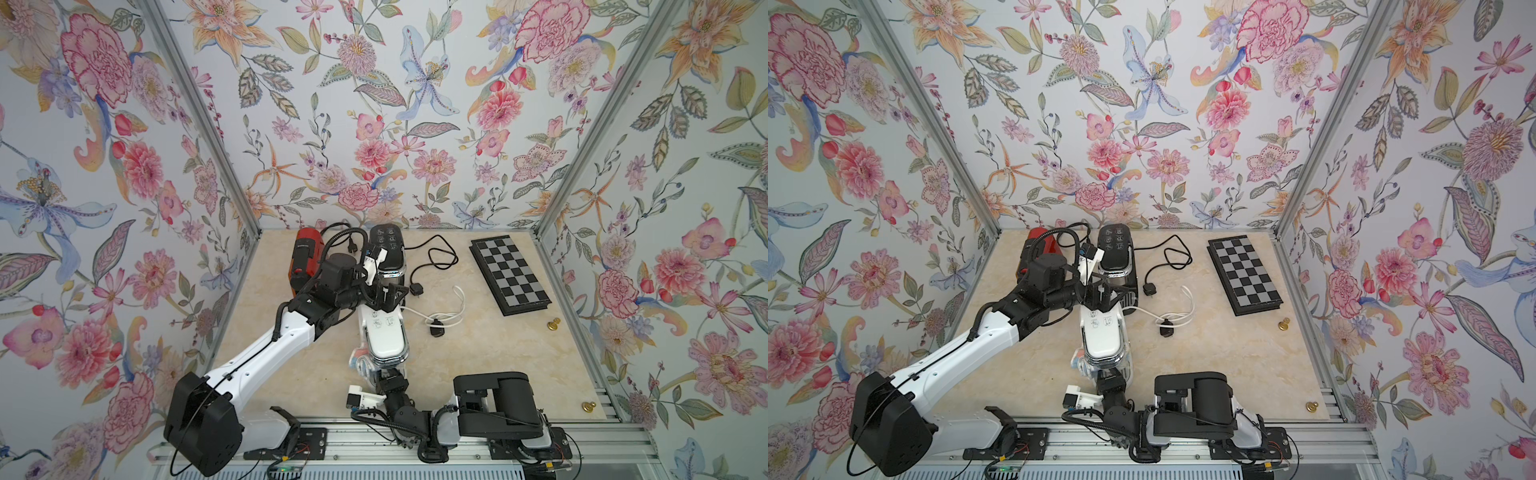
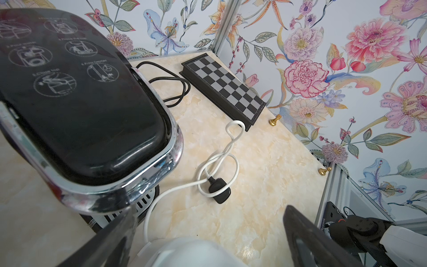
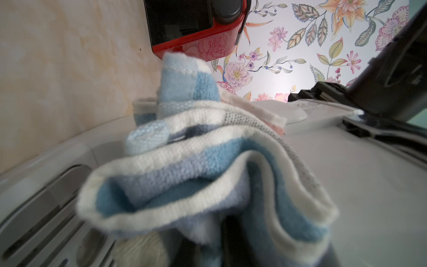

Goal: Wipe the surface of a coffee machine
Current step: Wipe the dirt from the surface of the coffee machine.

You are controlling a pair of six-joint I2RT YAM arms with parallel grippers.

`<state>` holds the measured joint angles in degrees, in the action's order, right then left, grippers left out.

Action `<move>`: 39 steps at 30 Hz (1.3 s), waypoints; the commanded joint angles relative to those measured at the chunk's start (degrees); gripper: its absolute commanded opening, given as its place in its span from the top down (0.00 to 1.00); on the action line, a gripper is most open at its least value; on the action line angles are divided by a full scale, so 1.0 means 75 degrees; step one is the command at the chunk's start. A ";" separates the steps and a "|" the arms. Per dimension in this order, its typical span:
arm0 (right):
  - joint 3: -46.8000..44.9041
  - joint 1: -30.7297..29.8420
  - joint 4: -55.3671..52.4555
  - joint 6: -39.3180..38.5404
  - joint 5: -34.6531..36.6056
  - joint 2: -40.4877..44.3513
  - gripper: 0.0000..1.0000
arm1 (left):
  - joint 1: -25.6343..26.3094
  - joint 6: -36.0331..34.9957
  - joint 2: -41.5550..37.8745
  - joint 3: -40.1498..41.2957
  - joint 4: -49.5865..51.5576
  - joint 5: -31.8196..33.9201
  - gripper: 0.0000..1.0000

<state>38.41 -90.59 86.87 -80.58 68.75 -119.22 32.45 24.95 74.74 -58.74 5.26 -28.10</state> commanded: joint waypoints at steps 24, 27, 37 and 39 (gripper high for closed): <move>0.0516 0.0311 -0.7657 0.5128 -0.2263 0.2029 1.00 | 0.0084 0.0211 -0.0087 0.0353 -0.0191 -0.0249 0.01; 0.0364 0.0310 -0.7968 0.5180 -0.2218 0.2301 1.00 | 0.0086 0.0212 -0.0078 0.0377 -0.0229 -0.0247 0.01; -0.0038 0.0786 -0.8764 0.5298 -0.2003 0.2515 1.00 | 0.0082 0.0248 -0.0038 0.0347 -0.0285 -0.0275 0.01; -0.0179 0.0883 -0.8768 0.5361 -0.1866 0.2586 1.00 | 0.0089 0.0248 -0.0034 0.0344 -0.0279 -0.0273 0.01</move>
<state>38.74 -85.03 24.58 -42.54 53.12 -101.32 32.45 25.54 74.37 -57.23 2.39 -28.25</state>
